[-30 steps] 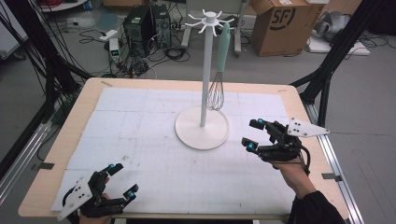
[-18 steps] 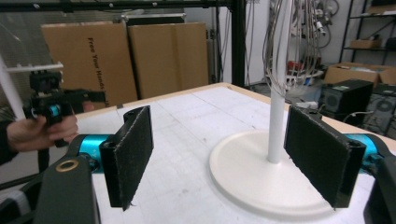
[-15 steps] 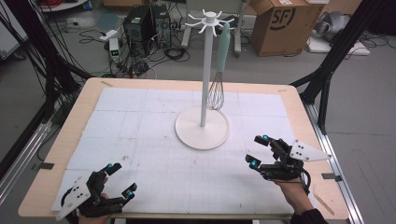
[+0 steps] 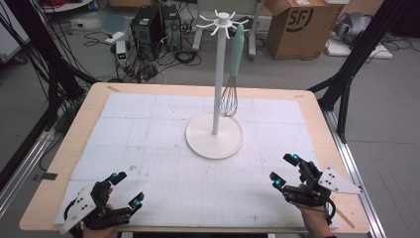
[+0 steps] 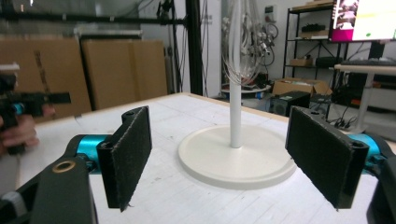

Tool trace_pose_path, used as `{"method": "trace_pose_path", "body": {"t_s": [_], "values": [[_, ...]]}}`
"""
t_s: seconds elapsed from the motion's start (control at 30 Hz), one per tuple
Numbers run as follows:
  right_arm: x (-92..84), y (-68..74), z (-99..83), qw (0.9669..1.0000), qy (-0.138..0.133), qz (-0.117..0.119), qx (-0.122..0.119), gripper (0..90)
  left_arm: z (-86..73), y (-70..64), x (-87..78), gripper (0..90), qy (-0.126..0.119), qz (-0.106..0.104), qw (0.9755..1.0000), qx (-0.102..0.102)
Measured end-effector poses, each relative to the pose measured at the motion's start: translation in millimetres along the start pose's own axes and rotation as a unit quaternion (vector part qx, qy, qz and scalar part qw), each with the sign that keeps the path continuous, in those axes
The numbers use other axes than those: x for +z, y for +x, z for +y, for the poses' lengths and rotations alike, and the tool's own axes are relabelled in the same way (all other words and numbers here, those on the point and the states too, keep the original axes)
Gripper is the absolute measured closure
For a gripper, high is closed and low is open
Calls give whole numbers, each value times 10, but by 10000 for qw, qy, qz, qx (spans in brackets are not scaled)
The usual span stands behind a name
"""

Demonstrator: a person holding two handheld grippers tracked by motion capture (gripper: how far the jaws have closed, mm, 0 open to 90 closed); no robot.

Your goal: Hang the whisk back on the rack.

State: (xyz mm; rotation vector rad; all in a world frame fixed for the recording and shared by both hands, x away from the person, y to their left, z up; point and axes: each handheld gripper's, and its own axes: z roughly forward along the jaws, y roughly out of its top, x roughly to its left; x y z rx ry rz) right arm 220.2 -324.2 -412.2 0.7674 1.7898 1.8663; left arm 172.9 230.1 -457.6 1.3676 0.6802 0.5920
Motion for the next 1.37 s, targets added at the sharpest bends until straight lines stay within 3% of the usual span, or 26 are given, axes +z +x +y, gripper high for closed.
{"method": "trace_pose_path", "body": {"t_s": [0.23, 0.6, 0.93, 1.37], "values": [[-73, 5, -137, 9996, 45, 0, 289, 219, 14, -10, -7, 142, -104, 34, 9999, 78], [-59, 109, -275, 9985, 286, 87, 460, 220, 36, -34, -18, 143, -211, 99, 9996, 152], [-24, 103, -322, 9978, 433, 107, 490, 219, 33, -33, -11, 143, -176, 77, 9996, 190], [-24, 103, -322, 9981, 369, 112, 475, 215, 29, -33, -3, 142, -144, 72, 9997, 160]]}}
